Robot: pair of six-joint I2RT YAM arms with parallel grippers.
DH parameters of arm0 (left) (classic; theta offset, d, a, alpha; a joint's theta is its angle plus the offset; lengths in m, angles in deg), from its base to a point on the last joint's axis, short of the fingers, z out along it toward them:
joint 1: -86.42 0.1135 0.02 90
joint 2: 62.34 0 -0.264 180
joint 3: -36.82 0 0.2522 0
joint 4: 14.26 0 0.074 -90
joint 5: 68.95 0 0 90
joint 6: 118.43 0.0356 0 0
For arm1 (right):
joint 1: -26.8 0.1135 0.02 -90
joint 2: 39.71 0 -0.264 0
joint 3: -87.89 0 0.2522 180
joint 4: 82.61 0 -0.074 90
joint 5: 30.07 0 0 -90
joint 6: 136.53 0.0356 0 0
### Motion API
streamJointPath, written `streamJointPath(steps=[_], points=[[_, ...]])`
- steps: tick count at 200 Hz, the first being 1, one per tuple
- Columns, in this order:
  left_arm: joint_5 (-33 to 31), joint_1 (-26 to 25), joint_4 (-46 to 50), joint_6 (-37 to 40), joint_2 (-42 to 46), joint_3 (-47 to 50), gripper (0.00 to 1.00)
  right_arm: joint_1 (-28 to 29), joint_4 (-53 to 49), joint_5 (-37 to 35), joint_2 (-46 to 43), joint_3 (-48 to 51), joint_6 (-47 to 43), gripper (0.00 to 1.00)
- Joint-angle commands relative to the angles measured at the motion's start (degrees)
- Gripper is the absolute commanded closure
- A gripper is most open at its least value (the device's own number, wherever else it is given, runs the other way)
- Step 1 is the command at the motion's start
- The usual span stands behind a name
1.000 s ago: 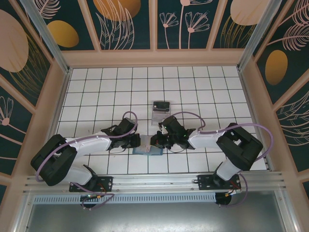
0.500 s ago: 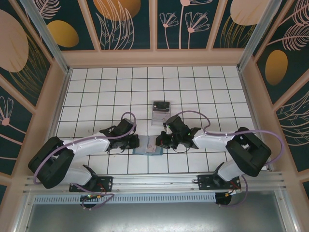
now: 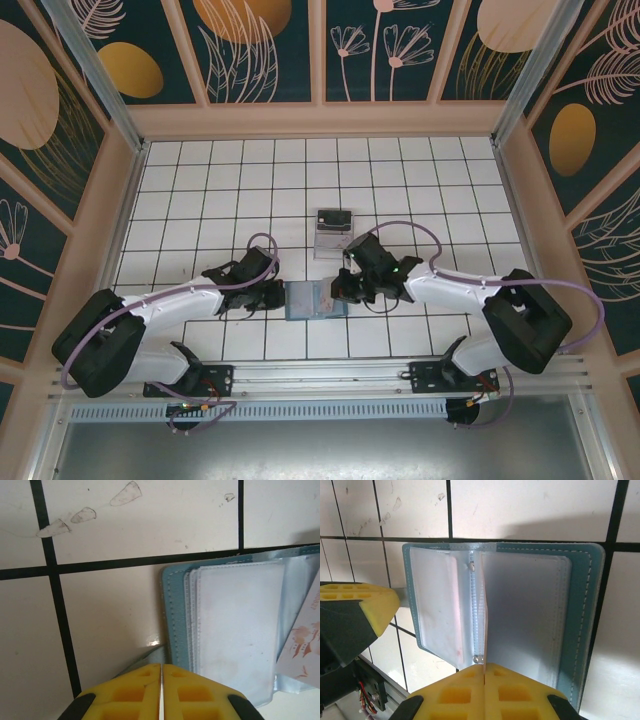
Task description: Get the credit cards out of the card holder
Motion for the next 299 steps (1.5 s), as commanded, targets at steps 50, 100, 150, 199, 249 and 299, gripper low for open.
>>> streamJointPath(steps=[50, 100, 150, 199, 249, 299], points=[[-0.58, -0.18, 0.74, 0.16, 0.52, -1.6, 0.88, -2.09, -7.44, -6.49, -0.31, -10.23, -13.42, 0.94], [-0.45, -0.17, 0.61, 0.68, -0.02, -2.34, 0.88, -2.53, -14.47, -11.97, 3.86, -20.29, -31.61, 0.92], [-0.52, -0.16, 0.69, 1.31, 0.08, -2.74, 0.88, -2.71, -23.08, -18.54, 10.32, -29.84, -56.26, 0.95], [-0.45, -0.12, 1.47, 2.33, -0.37, -3.8, 0.89, -2.93, -29.32, -20.87, 14.13, -35.86, -79.92, 1.0], [-0.53, -0.16, 2.1, 2.95, -0.85, -4.46, 0.89, -3.91, -37.68, -20.91, 17.08, -41.27, -90.66, 1.0], [-0.45, -0.18, 2.19, 2.92, -1.12, -4.73, 0.88, -4.97, -41.98, -24.92, 20.82, -45.3, -94.41, 1.0]])
